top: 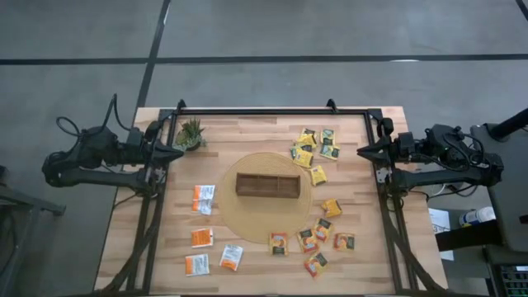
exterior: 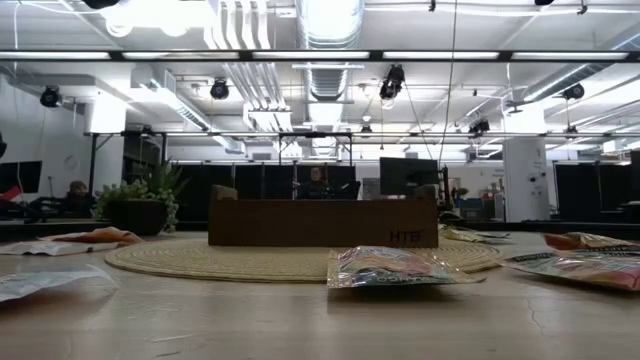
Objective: Pick & Place Tea
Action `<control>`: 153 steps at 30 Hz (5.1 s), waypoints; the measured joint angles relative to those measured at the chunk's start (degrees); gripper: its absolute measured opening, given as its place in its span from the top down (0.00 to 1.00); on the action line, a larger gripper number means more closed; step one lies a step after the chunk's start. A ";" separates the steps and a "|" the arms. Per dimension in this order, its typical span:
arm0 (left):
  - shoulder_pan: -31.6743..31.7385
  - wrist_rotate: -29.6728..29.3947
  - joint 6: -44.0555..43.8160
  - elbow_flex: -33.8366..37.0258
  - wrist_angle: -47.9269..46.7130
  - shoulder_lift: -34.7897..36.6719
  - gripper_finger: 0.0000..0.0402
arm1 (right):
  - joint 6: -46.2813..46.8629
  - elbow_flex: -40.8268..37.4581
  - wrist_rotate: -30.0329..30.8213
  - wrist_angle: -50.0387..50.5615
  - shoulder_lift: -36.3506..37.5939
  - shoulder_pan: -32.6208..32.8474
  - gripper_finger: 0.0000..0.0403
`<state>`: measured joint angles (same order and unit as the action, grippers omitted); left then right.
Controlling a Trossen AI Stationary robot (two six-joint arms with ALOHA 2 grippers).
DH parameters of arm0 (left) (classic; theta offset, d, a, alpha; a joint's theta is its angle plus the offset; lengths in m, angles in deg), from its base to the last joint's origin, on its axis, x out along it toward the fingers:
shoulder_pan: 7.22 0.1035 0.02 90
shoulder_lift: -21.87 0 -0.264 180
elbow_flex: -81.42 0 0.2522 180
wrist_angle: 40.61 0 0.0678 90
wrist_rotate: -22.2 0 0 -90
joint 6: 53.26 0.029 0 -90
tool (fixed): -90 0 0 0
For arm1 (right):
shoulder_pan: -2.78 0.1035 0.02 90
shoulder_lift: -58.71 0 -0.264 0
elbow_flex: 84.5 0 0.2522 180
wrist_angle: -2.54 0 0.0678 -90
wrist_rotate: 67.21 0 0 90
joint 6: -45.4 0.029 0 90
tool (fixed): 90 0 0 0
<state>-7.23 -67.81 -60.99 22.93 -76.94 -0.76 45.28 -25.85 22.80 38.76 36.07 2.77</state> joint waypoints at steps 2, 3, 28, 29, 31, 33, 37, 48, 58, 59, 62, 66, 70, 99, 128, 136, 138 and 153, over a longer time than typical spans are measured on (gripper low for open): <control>0.00 0.01 -0.02 -0.02 0.00 0.00 1.00 | 0.05 0.00 0.02 0.00 -0.01 0.00 0.92; -0.02 -0.02 -0.02 0.00 0.00 0.00 1.00 | 0.01 0.00 0.02 0.01 0.00 -0.01 0.92; 0.00 -0.01 0.00 0.00 -0.02 0.00 1.00 | 0.05 0.00 0.01 -0.42 -0.02 -0.01 0.92; -0.01 0.00 0.00 0.00 -0.01 -0.01 1.00 | 0.13 0.00 0.01 -0.44 -0.02 -0.02 0.92; 0.00 0.00 -0.02 0.00 0.00 0.00 1.00 | 0.06 0.00 0.00 -0.64 -0.02 0.00 0.92; -0.01 0.01 -0.01 0.00 -0.02 0.00 1.00 | -0.02 0.00 0.01 -0.80 -0.02 -0.01 0.92; -0.02 0.00 0.00 0.00 -0.01 0.00 1.00 | -3.94 -0.25 -0.17 -2.33 -0.85 -0.02 0.92; 0.00 0.00 -0.01 0.00 -0.01 0.00 1.00 | -5.61 -4.54 -0.49 -16.77 -12.24 -0.01 0.92; -0.02 0.00 0.00 0.00 -0.02 0.00 1.00 | -2.77 -3.70 8.51 -13.97 -22.14 -0.07 0.92; -0.02 0.01 0.00 0.00 -0.01 0.00 1.00 | -2.16 -3.83 10.90 -12.10 -22.97 -0.07 0.92; -0.02 0.01 -0.02 0.00 -0.02 -0.01 1.00 | -1.57 -3.89 20.52 -8.57 -25.03 -0.07 0.92; -0.02 0.01 -0.02 0.00 -0.02 0.00 1.00 | -0.02 -3.87 31.68 -5.40 -27.03 -0.07 0.92; -0.02 0.01 -0.02 0.00 0.00 0.00 1.00 | -0.73 -3.87 33.18 -2.84 -27.84 -0.91 0.92; 0.00 0.00 -0.01 0.00 -0.02 -0.01 1.00 | 4.54 -14.61 -4.50 -12.53 -31.20 -37.99 0.92; -0.02 0.00 -0.01 0.00 -0.02 0.00 1.00 | -3.19 -12.31 -7.55 -18.81 -51.09 -42.30 0.74; -0.02 0.01 -0.74 -0.01 -0.57 0.00 1.00 | -0.71 -12.31 -7.55 -18.50 -50.66 -42.27 0.62; -0.02 0.01 -2.39 0.02 -4.38 0.39 1.00 | 0.83 -12.31 -7.49 -18.35 -50.78 -42.29 0.59; -0.02 -0.03 -3.46 0.07 -7.94 0.11 1.00 | 6.19 -12.31 -12.92 -19.31 -59.19 -45.58 0.51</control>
<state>-7.25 -67.85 -64.45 23.00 -84.88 -0.65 51.47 -38.16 9.88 19.45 -23.11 -42.82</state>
